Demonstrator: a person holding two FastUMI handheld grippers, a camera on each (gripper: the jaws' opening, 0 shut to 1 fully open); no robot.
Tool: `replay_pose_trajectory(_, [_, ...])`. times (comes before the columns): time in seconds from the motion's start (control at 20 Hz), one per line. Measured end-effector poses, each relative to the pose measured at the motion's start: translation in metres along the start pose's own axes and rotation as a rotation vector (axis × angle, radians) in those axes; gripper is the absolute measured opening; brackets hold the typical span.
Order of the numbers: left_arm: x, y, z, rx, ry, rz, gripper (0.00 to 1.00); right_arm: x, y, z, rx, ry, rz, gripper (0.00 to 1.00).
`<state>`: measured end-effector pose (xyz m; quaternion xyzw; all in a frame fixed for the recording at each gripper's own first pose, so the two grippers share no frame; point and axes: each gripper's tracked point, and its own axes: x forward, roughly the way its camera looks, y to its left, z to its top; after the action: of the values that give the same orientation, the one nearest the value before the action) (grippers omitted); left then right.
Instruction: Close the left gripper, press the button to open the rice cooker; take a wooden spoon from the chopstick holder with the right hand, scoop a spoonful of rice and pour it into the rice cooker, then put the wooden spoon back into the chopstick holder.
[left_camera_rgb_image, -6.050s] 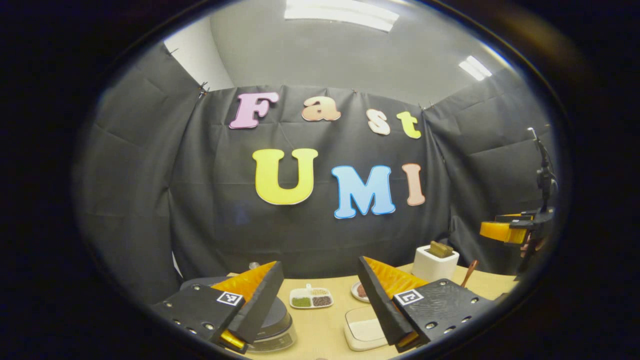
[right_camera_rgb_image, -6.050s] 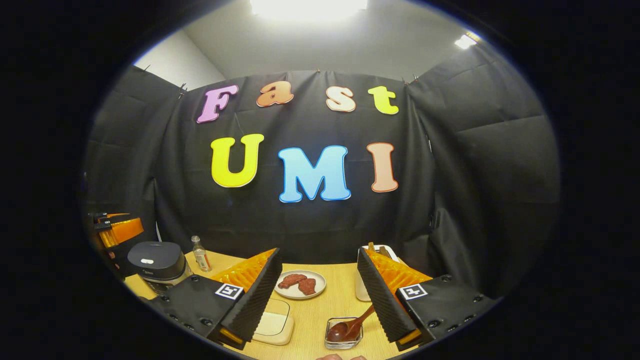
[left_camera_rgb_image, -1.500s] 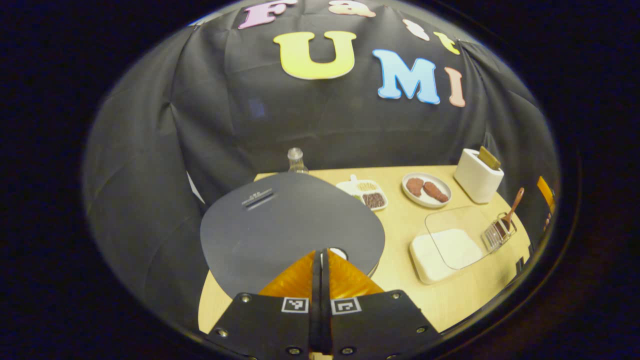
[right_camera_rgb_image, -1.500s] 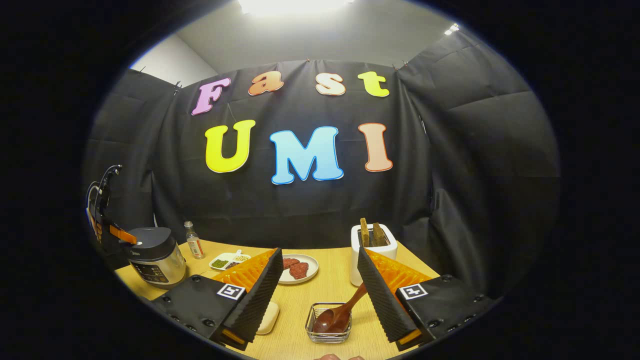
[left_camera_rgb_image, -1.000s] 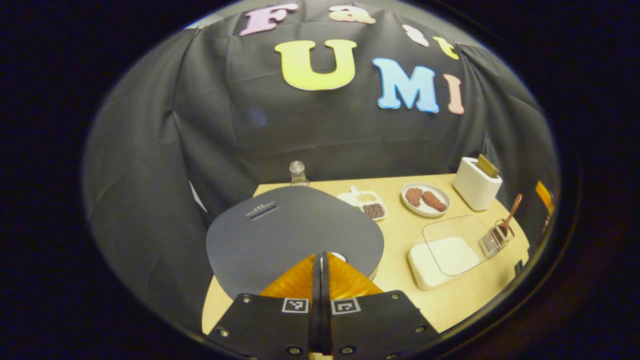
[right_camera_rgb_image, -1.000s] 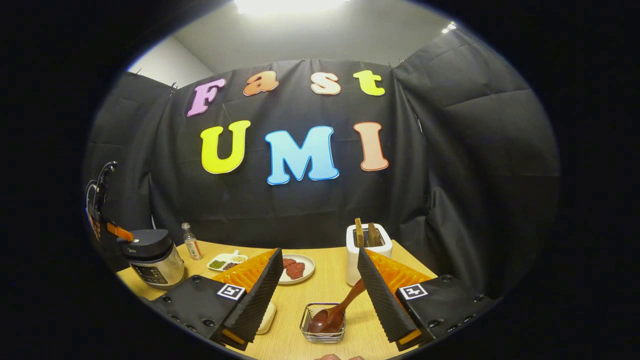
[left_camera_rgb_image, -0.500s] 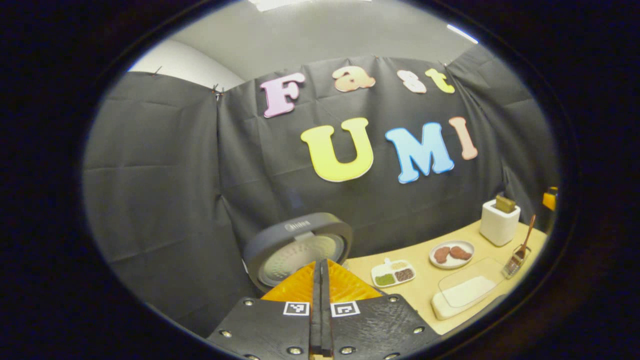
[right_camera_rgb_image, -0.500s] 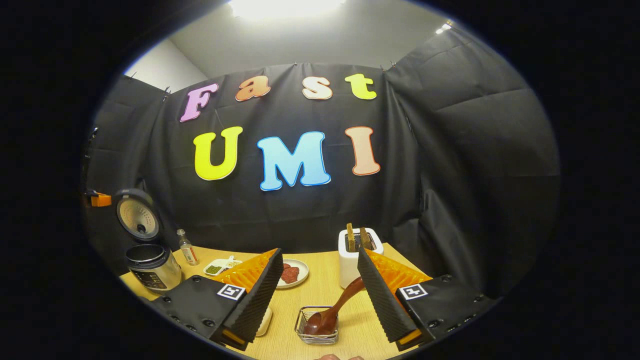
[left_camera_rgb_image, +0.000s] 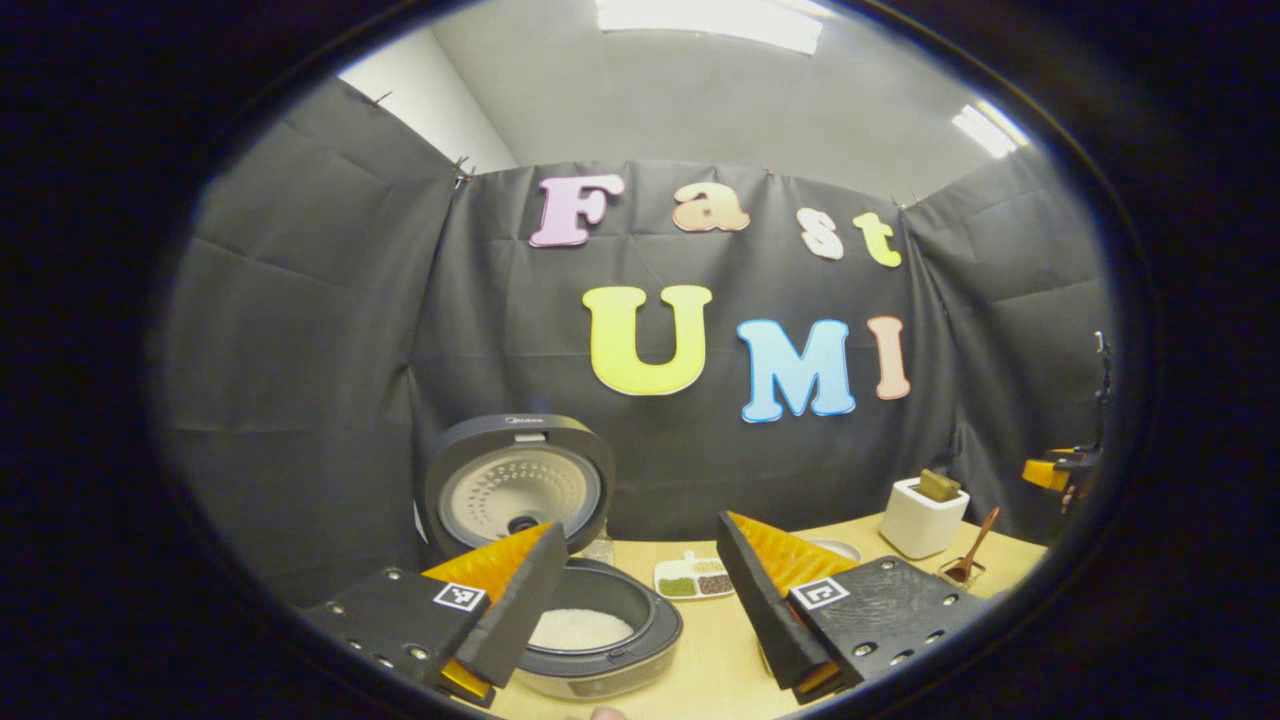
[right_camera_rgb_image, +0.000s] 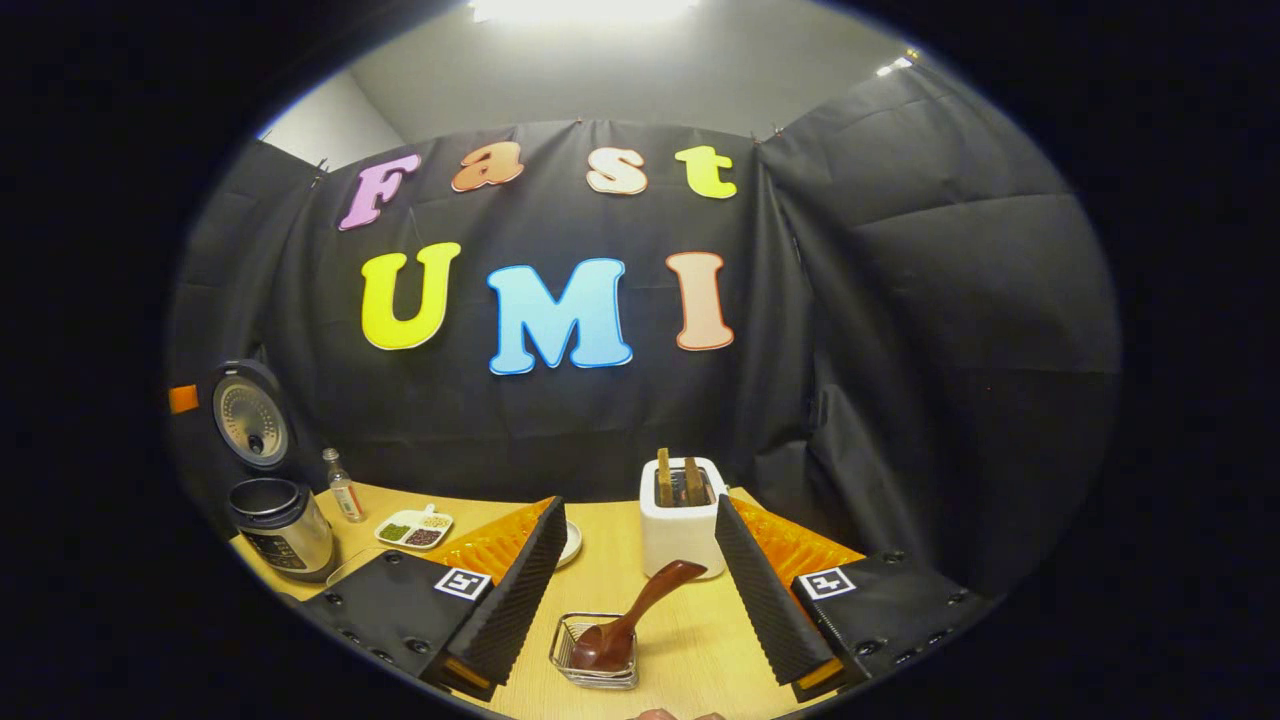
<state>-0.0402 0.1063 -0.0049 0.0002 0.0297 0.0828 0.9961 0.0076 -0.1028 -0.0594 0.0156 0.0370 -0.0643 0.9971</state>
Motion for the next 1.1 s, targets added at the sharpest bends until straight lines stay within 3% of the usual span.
replay_pose_trajectory(0.4, [-0.007, -0.025, -0.037, -0.139, 0.017, -0.054, 0.94, 0.023, -0.026, -0.026, 0.086, 0.065, -0.014, 0.98])
replay_pose_trajectory(0.75, [-0.004, -0.011, -0.080, -0.183, 0.098, -0.016, 0.94, 0.056, -0.029, -0.089, 0.136, 0.184, -0.010, 0.98])
replay_pose_trajectory(0.8, [-0.004, -0.012, -0.083, -0.196, 0.105, -0.016, 0.94, 0.060, -0.027, -0.097, 0.145, 0.201, -0.002, 0.93])
replay_pose_trajectory(0.85, [-0.004, -0.011, -0.085, -0.206, 0.111, -0.014, 0.94, 0.064, -0.026, -0.104, 0.153, 0.216, 0.003, 0.98])
replay_pose_trajectory(1.1, [-0.003, -0.005, -0.102, -0.193, 0.153, 0.017, 0.94, 0.084, -0.018, -0.136, 0.209, 0.280, 0.026, 0.98])
